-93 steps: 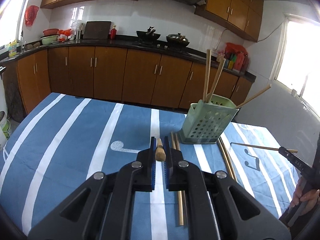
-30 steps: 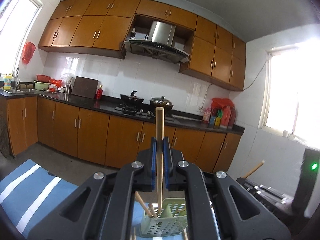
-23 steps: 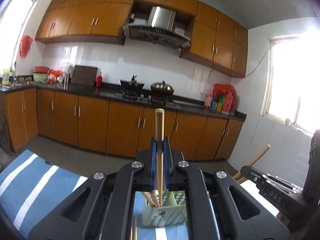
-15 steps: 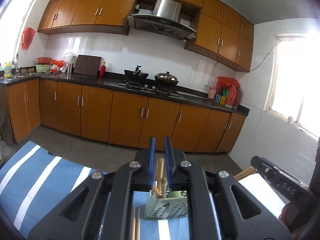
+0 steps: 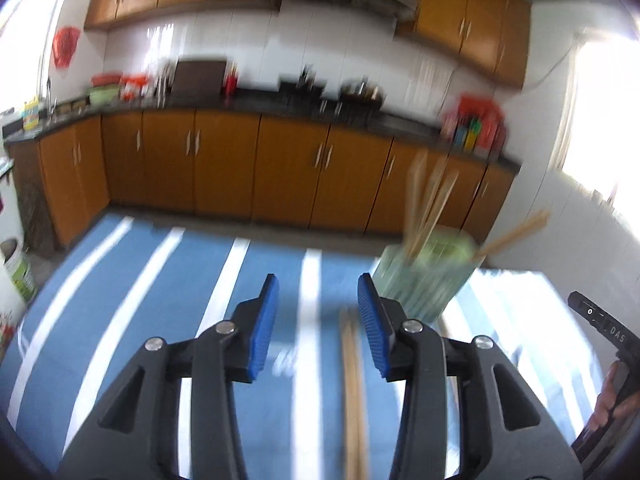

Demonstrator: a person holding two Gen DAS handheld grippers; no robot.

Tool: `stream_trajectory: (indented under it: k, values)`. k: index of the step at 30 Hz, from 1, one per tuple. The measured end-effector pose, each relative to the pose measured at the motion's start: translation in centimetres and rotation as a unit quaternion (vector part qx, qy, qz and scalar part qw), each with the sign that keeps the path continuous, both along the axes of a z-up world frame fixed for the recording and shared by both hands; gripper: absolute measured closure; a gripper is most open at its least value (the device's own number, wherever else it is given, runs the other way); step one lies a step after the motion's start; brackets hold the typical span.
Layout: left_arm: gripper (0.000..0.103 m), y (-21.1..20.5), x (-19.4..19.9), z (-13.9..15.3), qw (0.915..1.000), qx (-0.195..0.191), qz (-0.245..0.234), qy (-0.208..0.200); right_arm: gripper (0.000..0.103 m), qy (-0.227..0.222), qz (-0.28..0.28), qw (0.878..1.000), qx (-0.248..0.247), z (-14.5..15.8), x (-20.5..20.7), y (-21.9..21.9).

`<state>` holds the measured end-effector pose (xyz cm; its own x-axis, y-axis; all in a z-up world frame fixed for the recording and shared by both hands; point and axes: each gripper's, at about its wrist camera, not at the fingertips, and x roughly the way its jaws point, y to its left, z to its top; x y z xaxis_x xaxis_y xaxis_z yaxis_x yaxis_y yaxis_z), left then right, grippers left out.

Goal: Organize utensils
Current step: 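Close the left tool on a bamboo chopstick while the right tool grasps another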

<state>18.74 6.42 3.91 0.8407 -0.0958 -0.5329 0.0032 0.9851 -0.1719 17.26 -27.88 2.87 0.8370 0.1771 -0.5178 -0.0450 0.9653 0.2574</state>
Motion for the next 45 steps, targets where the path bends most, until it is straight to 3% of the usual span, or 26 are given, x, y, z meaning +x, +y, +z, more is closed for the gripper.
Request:
stream_trajectory:
  k: [4, 7, 11, 21, 23, 26, 32, 45]
  values:
    - [0.062, 1.6, 0.1, -6.2, 0.9954, -0.006, 0.017, 0.094, 0.082, 0.1, 0.017, 0.995, 0.004, -6.9, 0.9, 1.3]
    - [0.063, 1.7, -0.2, -8.8, 0.992, -0.002, 0.01, 0.126, 0.085, 0.148, 0.032, 0.988, 0.009, -10.8, 1.3, 3.0]
    - [0.063, 0.8, -0.6, -10.0, 0.9901, 0.007, -0.01, 0.14, 0.085, 0.168, 0.041, 0.985, 0.003, -12.9, 1.7, 5.0]
    - [0.064, -1.7, -0.3, -10.9, 0.9873, 0.02, -0.043, 0.152, 0.09, 0.163, 0.04, 0.985, -0.05, -13.7, 2.0, 6.5]
    - [0.066, -2.3, -0.2, -11.2, 0.9864, 0.022, -0.051, 0.155, 0.096, 0.159, 0.032, 0.984, -0.066, -13.7, 2.0, 6.5]
    - [0.069, -3.1, -0.2, -11.6, 0.9851, 0.025, -0.063, 0.158, 0.096, 0.156, 0.004, 0.984, -0.086, -13.8, 2.4, 5.7]
    - [0.076, -4.7, -0.1, -12.3, 0.9819, 0.027, -0.089, 0.165, 0.096, 0.166, -0.053, 0.984, -0.046, -13.9, 2.6, 1.6]
    - [0.089, -7.5, 0.5, -14.4, 0.9757, 0.05, -0.112, 0.182, 0.096, 0.163, -0.044, 0.985, -0.047, -13.9, 2.4, 1.6]
